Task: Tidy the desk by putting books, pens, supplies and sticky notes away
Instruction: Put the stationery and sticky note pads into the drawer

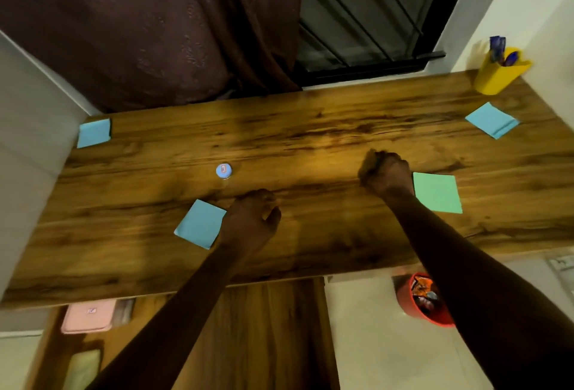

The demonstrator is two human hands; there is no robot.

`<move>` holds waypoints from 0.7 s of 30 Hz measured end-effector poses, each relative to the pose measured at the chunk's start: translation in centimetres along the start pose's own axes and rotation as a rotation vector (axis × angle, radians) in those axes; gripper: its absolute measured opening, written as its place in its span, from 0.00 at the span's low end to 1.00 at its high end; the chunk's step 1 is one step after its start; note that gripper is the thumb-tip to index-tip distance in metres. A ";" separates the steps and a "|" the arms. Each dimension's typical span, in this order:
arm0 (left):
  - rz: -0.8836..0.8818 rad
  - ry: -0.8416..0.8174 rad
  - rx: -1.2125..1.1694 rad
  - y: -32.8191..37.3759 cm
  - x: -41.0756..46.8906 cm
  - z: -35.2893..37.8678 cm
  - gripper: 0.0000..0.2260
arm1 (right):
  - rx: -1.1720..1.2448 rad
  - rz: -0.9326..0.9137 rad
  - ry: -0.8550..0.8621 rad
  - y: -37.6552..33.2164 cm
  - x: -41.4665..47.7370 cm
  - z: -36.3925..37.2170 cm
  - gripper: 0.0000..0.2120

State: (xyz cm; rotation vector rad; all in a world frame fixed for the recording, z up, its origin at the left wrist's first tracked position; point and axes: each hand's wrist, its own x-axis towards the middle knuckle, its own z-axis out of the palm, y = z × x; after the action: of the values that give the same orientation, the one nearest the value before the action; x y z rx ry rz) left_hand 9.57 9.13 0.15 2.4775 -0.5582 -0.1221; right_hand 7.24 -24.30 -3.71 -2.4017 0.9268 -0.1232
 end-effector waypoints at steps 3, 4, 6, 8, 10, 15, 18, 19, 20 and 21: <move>-0.017 0.012 0.018 -1.6 -0.1 -0.8 0.17 | 0.038 -0.074 0.023 -1.8 -1.6 -0.3 0.14; -0.032 0.017 0.025 -2.3 0.1 -1.1 0.18 | 0.077 -0.102 0.009 -2.3 -2.1 -0.4 0.12; -0.036 0.054 0.042 -3.9 1.0 -1.9 0.16 | 0.126 -0.156 -0.002 -3.0 -3.6 -0.3 0.12; -0.018 0.101 0.059 -5.1 2.5 -2.8 0.17 | 0.130 -0.201 0.002 -3.8 -5.7 0.6 0.17; -0.001 0.115 0.092 -6.3 4.3 -3.5 0.21 | 0.178 -0.236 0.021 -5.1 -8.6 1.7 0.18; -0.054 0.064 0.143 -9.3 8.3 -3.7 0.27 | 0.329 -0.278 -0.059 -7.0 -16.5 3.9 0.19; -0.056 0.047 0.127 -10.3 9.6 -3.5 0.23 | 0.399 -0.283 -0.101 -7.4 -20.6 5.2 0.19; -0.063 0.034 0.121 -10.6 10.0 -3.3 0.22 | 0.418 -0.280 -0.117 -7.4 -21.8 5.8 0.19; -0.061 0.020 0.112 -11.0 10.2 -3.1 0.20 | 0.427 -0.286 -0.140 -7.4 -22.8 6.3 0.19; -0.056 0.010 0.103 -11.4 10.4 -3.0 0.17 | 0.438 -0.302 -0.160 -7.4 -23.7 6.8 0.19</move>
State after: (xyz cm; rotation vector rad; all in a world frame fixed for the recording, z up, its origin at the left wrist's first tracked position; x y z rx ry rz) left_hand 23.75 14.83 -3.49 2.5935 -0.5033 -0.1056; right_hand -4.42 -1.36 -2.89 -2.0864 0.4064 -0.2185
